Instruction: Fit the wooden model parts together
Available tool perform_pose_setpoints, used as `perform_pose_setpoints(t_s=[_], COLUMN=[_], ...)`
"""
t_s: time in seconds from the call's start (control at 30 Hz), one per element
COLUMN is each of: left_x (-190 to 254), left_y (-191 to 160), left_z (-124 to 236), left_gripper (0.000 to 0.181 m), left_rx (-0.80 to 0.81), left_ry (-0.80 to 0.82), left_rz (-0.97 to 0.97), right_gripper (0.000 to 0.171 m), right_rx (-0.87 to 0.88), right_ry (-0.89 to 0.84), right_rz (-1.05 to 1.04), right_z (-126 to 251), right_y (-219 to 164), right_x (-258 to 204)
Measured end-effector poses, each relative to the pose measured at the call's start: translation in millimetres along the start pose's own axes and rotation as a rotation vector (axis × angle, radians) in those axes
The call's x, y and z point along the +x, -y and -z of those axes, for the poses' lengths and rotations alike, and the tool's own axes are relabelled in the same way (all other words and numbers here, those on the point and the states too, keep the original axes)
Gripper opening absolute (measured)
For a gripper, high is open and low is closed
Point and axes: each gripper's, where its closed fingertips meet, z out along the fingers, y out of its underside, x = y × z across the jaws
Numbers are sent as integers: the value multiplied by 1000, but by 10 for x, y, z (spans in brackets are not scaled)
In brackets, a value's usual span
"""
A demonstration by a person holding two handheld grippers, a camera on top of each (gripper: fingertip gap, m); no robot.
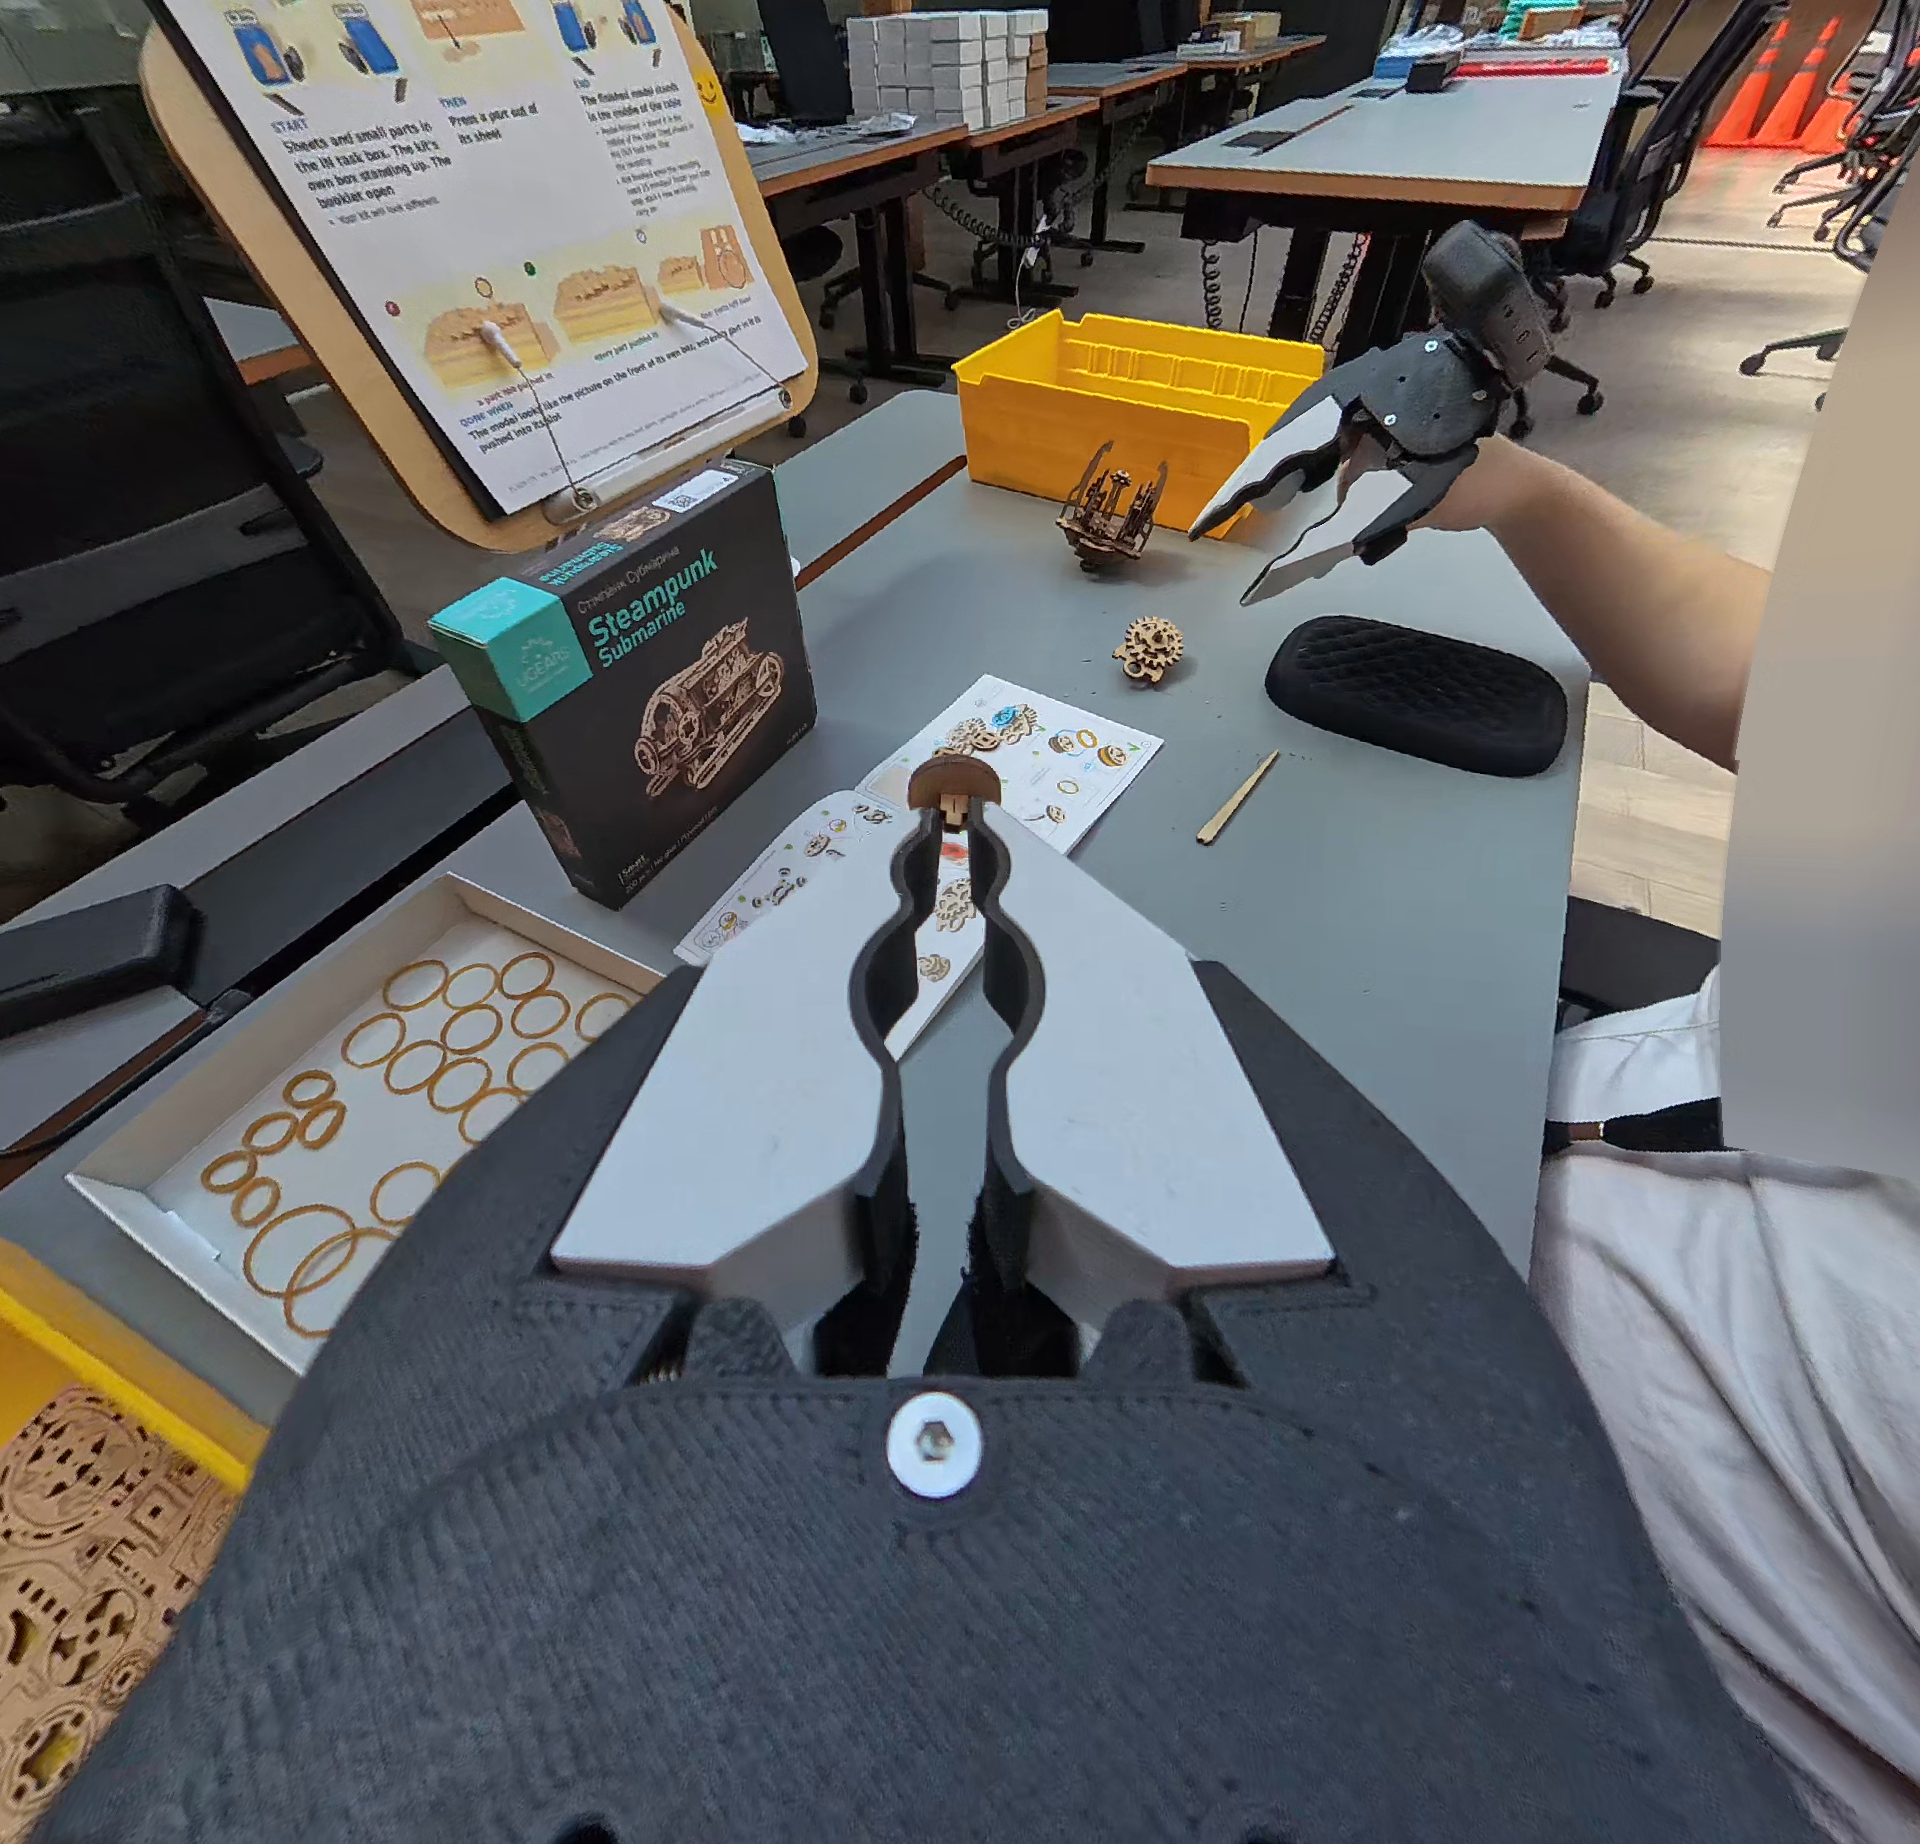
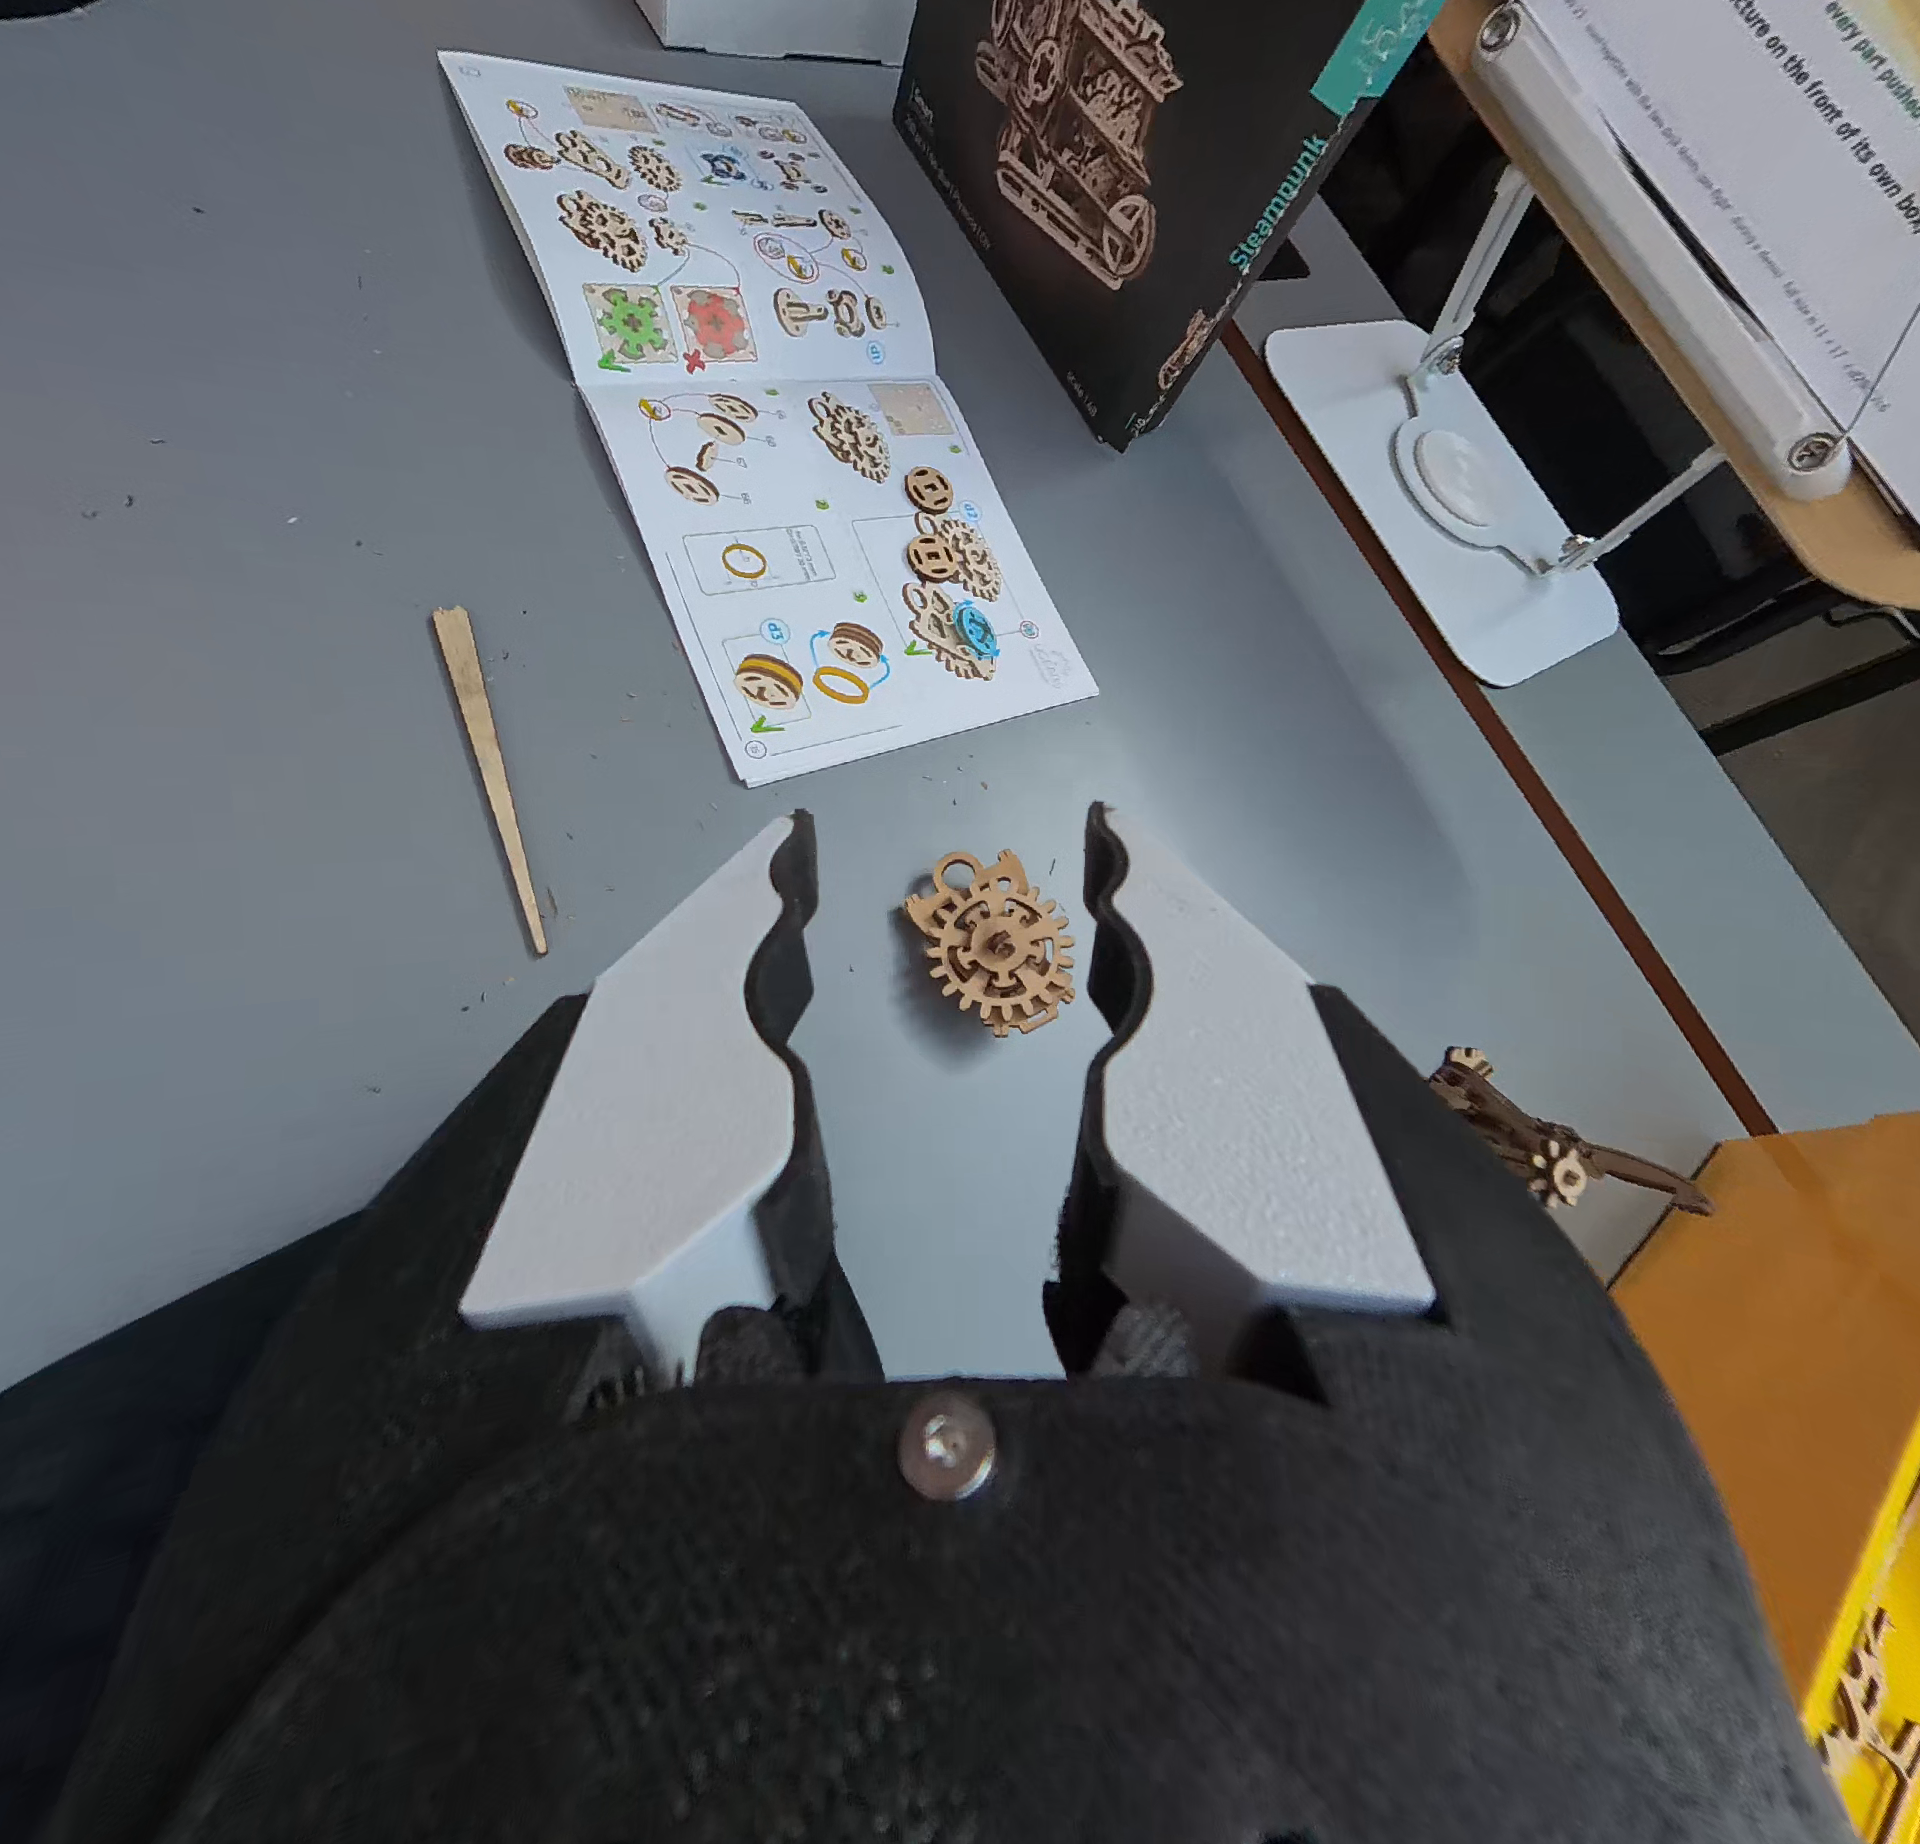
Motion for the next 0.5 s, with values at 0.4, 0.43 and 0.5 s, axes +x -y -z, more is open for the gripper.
perform_pose_setpoints(t_s=[0.4,0.43,0.5], left_x=[148,170,218], left_y=[-92,-97,-110], left_z=[101,79,36], left_gripper=[3,3,3], left_rx=[27,31,37], left_ry=[-19,-29,-52], left_rz=[-12,-14,-15], right_gripper=[54,55,56], right_rx=[151,125,80], right_ry=[185,187,157], right_rz=[-66,-26,67], right_z=[-1136,-1262,-1490], right_y=[865,885,906], right_x=[-882,-989,-1136])
